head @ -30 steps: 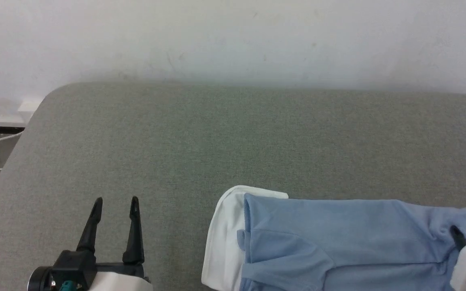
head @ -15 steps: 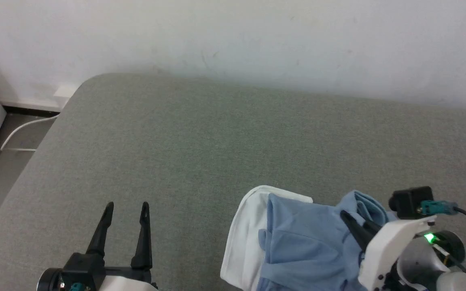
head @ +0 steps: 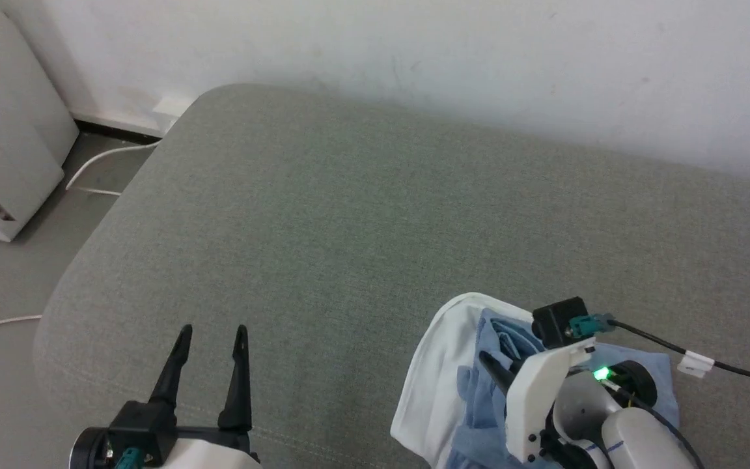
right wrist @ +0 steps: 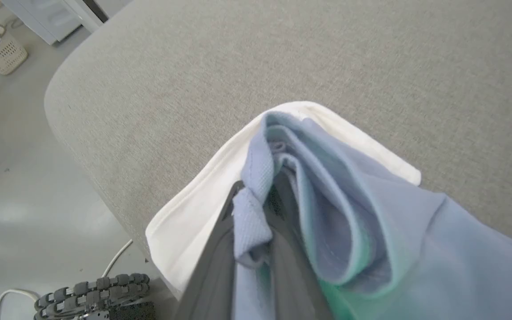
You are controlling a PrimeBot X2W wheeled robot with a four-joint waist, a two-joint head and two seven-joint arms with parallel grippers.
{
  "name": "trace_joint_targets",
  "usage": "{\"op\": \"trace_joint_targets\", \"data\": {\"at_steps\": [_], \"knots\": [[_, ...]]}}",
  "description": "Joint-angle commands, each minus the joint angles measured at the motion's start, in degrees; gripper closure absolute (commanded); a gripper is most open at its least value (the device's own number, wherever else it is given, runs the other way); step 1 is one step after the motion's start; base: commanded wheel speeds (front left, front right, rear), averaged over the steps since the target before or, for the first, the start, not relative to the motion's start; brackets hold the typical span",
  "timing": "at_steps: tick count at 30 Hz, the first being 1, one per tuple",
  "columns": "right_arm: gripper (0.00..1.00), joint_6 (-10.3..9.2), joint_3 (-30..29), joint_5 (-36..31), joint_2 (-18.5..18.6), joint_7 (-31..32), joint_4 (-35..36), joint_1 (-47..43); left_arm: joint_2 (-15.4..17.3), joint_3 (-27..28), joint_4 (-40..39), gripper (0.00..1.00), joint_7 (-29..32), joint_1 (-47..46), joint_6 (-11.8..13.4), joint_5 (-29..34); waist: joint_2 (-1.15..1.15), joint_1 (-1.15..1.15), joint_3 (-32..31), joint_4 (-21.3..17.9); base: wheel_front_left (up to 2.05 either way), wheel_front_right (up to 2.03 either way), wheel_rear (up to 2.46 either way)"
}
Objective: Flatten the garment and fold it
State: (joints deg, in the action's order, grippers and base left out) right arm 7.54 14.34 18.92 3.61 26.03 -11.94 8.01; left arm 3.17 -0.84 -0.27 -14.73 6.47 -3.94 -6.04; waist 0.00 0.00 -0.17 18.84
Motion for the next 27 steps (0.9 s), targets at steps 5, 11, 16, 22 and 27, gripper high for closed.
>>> {"op": "trace_joint_targets", "data": {"at_steps": [5, 11, 16, 22, 27], "knots": [[0.04, -0.05, 4.11, -1.70, -0.34, -2.91, -7.28, 3.72, -0.28, -1.16, 1.16, 0.00, -0.27, -1.70, -0.37, 0.33, 0.00, 0.00, 2.05, 1.69, 0.00, 0.00, 0.00], [0.00, -0.05, 11.82, 0.04, -0.48, -6.56, -11.67, 7.42, -0.29, -1.57, 1.99, 0.00, -0.27, -2.63, 0.09, -0.02, 0.00, 0.00, 2.52, 1.33, 0.00, 0.00, 0.00], [0.00, -0.05, 17.45, 2.66, 0.27, -8.97, -13.49, 10.08, -0.29, -1.42, 2.47, 0.00, -0.27, -3.09, 0.16, 0.00, 0.00, 0.00, 1.86, 0.14, 0.00, 0.00, 0.00], [0.00, -0.05, 19.16, 3.40, 4.42, -14.70, -12.22, 13.68, -0.29, -0.48, 2.24, 0.00, -0.27, -2.83, -0.08, 0.13, 0.00, 0.00, 0.29, -2.49, 0.00, 0.00, 0.00], [0.00, -0.05, 16.08, 0.05, 9.82, -20.78, -10.56, 16.94, -0.29, 0.53, 1.66, 0.00, -0.27, -2.21, -0.20, 0.33, 0.00, 0.00, -1.45, -5.73, 0.00, 0.00, 0.00]]}}
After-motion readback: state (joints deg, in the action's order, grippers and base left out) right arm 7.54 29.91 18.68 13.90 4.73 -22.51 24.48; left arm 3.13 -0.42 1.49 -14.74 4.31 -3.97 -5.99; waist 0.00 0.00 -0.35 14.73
